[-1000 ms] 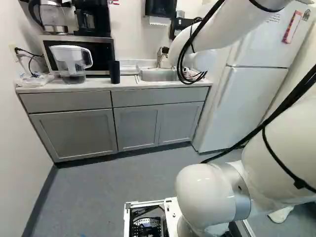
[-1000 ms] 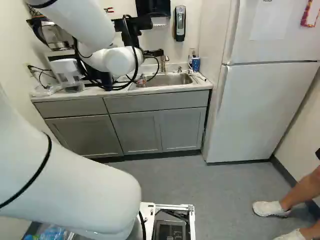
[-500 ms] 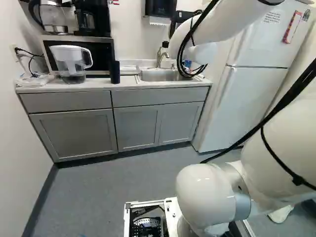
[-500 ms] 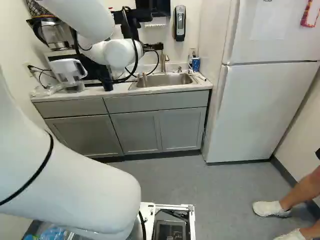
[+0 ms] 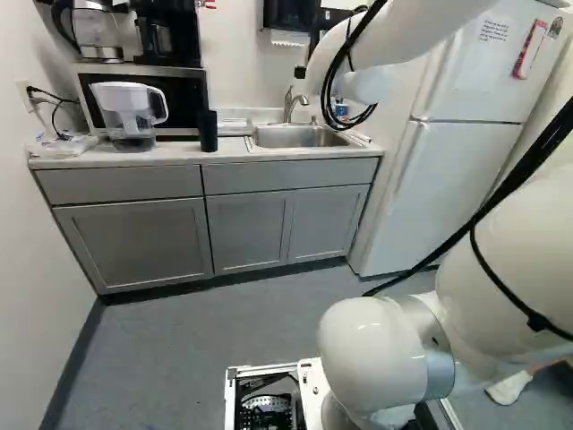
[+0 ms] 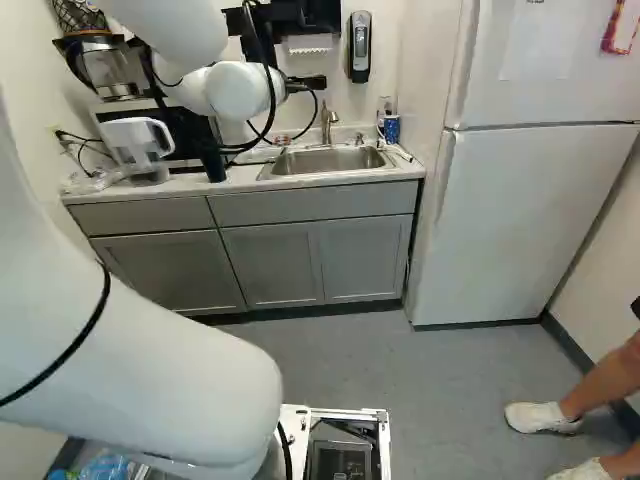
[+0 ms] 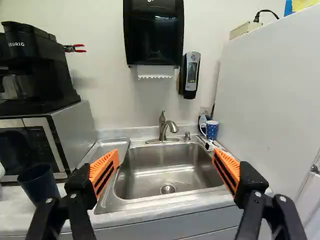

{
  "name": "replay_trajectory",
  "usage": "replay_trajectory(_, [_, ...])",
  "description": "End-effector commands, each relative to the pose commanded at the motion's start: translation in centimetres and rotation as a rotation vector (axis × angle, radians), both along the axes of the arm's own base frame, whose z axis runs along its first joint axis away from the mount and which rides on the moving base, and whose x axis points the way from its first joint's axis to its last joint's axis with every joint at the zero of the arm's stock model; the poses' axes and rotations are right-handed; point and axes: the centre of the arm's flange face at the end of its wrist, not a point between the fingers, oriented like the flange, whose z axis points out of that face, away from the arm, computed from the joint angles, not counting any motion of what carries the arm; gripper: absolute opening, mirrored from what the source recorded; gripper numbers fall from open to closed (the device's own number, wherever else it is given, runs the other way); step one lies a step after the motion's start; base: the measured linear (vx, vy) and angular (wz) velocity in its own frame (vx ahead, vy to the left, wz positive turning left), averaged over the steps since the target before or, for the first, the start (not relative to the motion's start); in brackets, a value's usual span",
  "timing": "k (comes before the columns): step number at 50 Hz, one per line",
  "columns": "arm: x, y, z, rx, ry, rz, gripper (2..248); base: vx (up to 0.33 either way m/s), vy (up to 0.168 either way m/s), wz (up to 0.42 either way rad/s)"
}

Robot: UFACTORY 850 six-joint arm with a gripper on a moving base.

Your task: Rinse the cup and place it in the tray

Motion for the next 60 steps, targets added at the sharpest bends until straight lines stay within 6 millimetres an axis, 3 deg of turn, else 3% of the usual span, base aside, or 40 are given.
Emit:
replay_trajectory(14, [0.1, 0.0, 1.2, 0.000, 0.012, 0.000, 247, 0.000, 0.000, 0.000])
replay_trajectory(60, [0.1, 0.0, 1.2, 0.000, 0.013, 0.000, 247, 0.001, -0.007, -0.002])
